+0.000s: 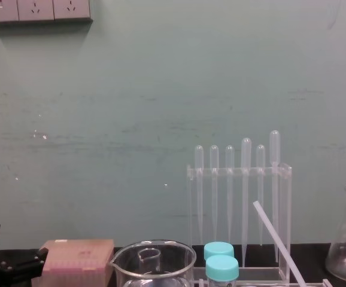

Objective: Pick up the stirring rod with one hand, then place it down.

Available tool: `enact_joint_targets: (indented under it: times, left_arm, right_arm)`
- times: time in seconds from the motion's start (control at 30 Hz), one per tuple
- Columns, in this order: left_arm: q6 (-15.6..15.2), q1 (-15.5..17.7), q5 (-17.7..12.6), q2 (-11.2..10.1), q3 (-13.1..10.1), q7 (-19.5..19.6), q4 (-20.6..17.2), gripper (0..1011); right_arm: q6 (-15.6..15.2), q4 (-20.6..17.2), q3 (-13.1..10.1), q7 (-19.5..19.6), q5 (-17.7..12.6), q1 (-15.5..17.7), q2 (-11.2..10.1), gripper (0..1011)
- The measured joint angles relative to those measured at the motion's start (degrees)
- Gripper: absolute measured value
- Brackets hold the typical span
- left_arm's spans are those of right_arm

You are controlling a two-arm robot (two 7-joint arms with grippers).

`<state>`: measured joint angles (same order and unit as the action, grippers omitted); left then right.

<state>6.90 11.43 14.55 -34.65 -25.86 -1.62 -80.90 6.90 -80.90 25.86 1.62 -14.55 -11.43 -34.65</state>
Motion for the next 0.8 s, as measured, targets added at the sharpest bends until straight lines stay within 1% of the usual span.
enact_joint_targets:
  times: [0.8]
  left_arm:
    - [0.0,0.0,0.0,0.0,0.0,0.0,0.0,1000]
  right_arm:
    - [0.0,0.0,0.0,0.0,0.0,0.0,0.0,1000]
